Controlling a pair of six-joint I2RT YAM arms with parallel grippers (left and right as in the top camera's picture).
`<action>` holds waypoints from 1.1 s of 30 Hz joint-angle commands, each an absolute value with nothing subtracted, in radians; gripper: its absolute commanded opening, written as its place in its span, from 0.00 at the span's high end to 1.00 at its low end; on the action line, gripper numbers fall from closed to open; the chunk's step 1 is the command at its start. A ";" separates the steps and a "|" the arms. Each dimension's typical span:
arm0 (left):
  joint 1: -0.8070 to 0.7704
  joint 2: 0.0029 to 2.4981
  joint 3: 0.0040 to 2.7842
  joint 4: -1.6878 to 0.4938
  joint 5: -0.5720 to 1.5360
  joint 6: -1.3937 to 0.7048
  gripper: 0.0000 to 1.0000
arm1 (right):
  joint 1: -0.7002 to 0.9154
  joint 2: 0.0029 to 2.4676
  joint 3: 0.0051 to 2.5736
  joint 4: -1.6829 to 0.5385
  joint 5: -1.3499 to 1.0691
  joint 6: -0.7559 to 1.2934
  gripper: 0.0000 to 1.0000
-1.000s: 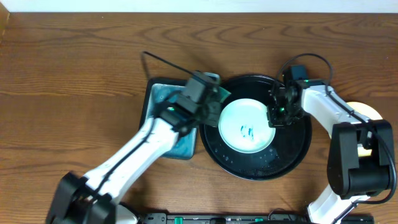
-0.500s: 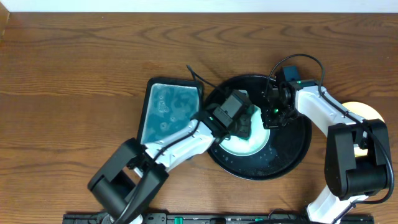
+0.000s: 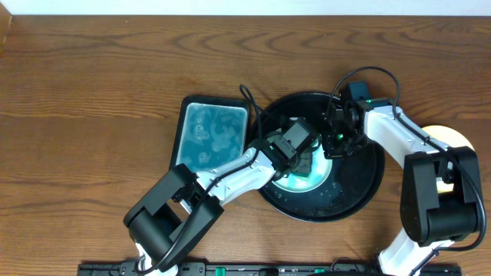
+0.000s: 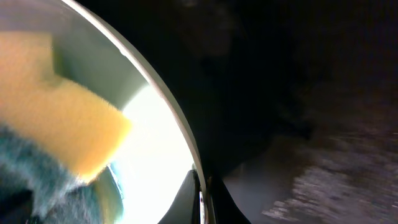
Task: Clean dirty plates on tray and stack at the side
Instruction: 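Scrub the white plate with the sponge while the right gripper holds it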
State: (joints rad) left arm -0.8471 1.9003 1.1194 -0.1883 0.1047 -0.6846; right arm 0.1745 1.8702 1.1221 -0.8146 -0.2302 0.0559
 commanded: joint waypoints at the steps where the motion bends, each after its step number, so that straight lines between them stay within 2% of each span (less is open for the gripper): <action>1: -0.805 1.933 1.097 -0.321 -0.111 -0.686 0.93 | 0.199 1.904 1.095 -0.815 -0.251 0.043 0.99; 8: -0.729 1.867 1.100 -0.350 -0.054 -0.612 0.93 | 0.199 1.904 1.095 -0.815 -0.251 0.043 0.99; 11: -0.731 1.814 1.116 -0.351 0.002 -0.542 0.93 | 0.199 1.904 1.095 -0.815 -0.243 0.044 0.99; 17: -0.759 1.741 1.119 -0.315 0.129 -0.538 0.93 | 0.199 1.904 1.095 -0.814 -0.240 0.044 0.99; 26: -0.846 1.827 1.119 -0.221 0.131 -0.715 0.93 | 0.199 1.904 1.095 -0.815 -0.240 0.044 0.99; 33: -0.872 1.927 1.118 -0.200 0.110 -0.761 0.93 | 0.199 1.904 1.095 -0.815 -0.240 0.044 0.99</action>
State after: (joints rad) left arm -0.8726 1.8904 1.1206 -0.1909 0.1280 -0.7227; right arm 0.1940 1.8748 1.1179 -0.8104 -0.2752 0.0563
